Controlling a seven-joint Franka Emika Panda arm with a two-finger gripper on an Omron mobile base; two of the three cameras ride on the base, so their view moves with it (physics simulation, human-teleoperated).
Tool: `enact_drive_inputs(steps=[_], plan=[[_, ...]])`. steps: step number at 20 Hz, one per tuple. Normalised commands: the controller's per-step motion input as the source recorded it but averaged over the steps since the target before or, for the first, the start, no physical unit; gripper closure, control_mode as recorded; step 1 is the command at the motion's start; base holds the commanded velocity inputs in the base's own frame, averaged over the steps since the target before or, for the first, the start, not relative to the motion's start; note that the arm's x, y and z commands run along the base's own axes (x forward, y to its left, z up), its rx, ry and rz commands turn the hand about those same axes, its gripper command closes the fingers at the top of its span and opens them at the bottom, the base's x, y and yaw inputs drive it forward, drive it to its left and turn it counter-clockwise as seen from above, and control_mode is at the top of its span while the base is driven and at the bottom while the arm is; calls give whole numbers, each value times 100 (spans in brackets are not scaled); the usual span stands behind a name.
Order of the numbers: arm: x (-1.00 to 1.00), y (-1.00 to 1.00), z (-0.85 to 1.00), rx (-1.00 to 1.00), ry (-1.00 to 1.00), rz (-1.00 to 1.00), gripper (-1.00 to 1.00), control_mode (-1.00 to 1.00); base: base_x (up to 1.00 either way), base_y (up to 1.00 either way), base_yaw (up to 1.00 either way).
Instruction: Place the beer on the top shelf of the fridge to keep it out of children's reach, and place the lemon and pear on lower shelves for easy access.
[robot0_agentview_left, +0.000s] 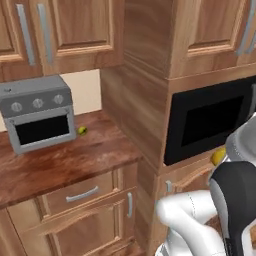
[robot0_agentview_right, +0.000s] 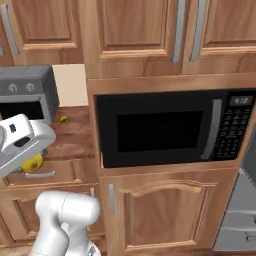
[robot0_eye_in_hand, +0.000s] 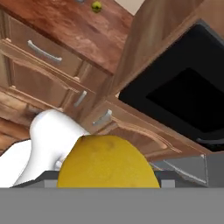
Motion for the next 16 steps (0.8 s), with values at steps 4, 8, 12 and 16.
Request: enact_drive_inputs(steps=[4, 8, 12, 16], plan=[[0, 0, 0, 0, 0, 0, 100, 100, -2, -100, -57], [0, 0, 0, 0, 0, 0, 100, 100, 3, -100, -52], [0, 0, 0, 0, 0, 0, 100, 100, 16, -100, -49], [0, 0, 0, 0, 0, 0, 100, 100, 16, -100, -45]])
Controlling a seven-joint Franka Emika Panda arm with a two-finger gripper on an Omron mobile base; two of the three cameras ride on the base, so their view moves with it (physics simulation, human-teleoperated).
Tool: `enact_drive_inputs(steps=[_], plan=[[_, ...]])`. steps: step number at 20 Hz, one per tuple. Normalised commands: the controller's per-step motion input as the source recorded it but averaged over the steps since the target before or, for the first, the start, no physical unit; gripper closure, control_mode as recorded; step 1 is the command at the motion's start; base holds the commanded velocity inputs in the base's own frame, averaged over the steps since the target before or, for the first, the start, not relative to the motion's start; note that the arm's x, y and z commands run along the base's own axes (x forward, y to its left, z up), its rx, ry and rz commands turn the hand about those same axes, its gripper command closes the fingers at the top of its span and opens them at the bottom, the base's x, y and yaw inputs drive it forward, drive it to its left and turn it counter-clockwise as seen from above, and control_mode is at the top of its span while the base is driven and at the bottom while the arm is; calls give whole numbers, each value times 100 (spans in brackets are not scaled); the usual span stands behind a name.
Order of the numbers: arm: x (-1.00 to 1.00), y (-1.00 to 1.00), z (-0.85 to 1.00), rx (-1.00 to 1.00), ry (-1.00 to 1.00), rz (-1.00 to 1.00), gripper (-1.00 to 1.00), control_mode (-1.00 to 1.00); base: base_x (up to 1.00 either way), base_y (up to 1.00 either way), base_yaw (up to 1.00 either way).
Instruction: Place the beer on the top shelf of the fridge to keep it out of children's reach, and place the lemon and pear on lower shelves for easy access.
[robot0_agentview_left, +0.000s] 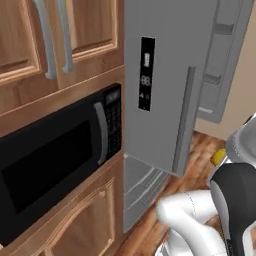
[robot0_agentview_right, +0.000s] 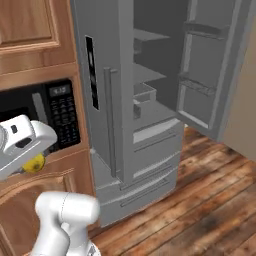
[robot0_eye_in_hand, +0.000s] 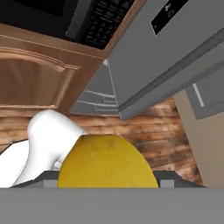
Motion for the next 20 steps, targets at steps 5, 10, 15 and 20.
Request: enact_drive_inputs(steps=[5, 10, 15, 20], plan=[[0, 0, 0, 0, 0, 0, 100, 100, 25, -100, -44], [0, 0, 0, 0, 0, 0, 100, 100, 35, -98, -33], [0, 0, 0, 0, 0, 0, 100, 100, 50, -63, 10], [0, 0, 0, 0, 0, 0, 100, 100, 36, -47, 57]])
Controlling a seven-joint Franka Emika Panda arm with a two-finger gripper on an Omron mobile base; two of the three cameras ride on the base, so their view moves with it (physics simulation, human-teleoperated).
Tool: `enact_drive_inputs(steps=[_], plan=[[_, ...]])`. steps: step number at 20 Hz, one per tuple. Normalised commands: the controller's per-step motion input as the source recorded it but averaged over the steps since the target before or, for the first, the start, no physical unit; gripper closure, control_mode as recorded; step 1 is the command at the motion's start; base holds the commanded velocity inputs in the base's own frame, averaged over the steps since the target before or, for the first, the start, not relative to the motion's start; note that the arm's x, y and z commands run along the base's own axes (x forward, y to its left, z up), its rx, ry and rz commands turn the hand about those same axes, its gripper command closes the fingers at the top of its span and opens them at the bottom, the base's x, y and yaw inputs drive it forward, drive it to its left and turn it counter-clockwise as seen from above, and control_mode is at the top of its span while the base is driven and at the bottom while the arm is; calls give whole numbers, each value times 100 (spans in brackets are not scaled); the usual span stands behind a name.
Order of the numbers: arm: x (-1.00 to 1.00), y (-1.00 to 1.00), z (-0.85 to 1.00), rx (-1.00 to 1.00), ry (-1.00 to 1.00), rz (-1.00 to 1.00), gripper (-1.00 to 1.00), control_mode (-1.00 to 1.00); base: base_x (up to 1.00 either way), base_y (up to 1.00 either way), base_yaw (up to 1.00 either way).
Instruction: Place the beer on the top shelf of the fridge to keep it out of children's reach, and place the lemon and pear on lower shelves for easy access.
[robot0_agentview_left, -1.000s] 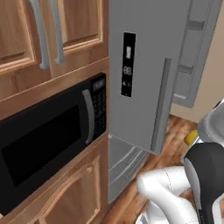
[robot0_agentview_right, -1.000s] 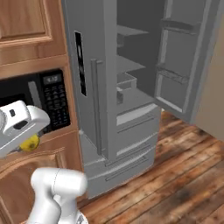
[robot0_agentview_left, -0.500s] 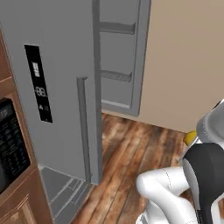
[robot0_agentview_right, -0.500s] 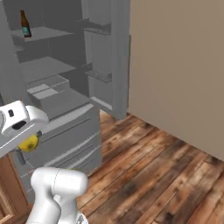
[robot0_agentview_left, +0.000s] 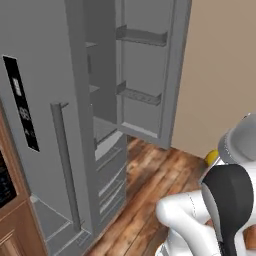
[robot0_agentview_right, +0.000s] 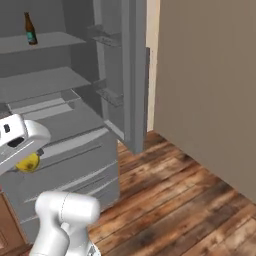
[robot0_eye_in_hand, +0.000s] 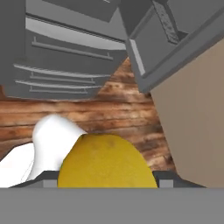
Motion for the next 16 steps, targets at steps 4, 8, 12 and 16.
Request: enact_drive_inputs(steps=[4, 8, 12, 16], plan=[[0, 0, 0, 0, 0, 0, 100, 100, 39, -22, 73], [0, 0, 0, 0, 0, 0, 100, 100, 41, -29, 71], [0, 0, 0, 0, 0, 0, 100, 100, 41, -60, 58], [0, 0, 0, 0, 0, 0, 100, 100, 37, -82, 45]])
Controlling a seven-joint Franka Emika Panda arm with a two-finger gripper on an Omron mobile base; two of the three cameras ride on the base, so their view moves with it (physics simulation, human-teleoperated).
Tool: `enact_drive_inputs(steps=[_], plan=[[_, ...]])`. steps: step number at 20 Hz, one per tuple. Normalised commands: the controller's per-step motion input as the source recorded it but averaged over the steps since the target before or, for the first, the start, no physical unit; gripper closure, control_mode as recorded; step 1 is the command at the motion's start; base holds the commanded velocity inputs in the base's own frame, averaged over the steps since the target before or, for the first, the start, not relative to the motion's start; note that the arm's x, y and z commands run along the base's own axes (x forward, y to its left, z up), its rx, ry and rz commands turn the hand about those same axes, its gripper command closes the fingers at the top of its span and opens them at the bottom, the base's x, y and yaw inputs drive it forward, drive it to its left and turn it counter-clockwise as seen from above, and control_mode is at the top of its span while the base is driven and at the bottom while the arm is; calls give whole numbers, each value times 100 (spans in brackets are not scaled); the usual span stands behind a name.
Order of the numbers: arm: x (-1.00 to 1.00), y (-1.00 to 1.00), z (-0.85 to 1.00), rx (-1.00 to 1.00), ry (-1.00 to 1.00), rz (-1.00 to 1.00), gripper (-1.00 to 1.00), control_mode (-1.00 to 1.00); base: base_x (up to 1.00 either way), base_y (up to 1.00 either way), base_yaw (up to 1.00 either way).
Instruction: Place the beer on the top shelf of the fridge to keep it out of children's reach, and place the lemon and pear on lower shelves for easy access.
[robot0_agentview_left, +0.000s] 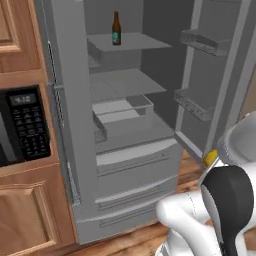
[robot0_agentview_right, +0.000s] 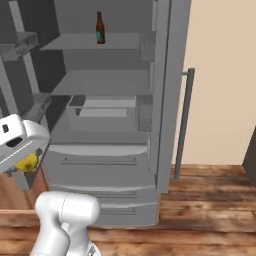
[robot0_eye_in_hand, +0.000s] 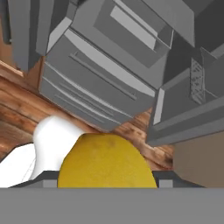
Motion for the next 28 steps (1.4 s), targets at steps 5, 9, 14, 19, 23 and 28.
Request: enact_drive_inputs(steps=[5, 9, 14, 19, 23, 28], plan=[[0, 0, 0, 0, 0, 0, 100, 100, 27, -59, 29], [0, 0, 0, 0, 0, 0, 100, 100, 37, 0, 8], [0, 0, 0, 0, 0, 0, 100, 100, 48, 21, 0], [0, 0, 0, 0, 0, 0, 100, 100, 57, 27, 0], [0, 0, 0, 0, 0, 0, 100, 100, 65, 35, 0], [0, 0, 0, 0, 0, 0, 100, 100, 68, 41, 0]])
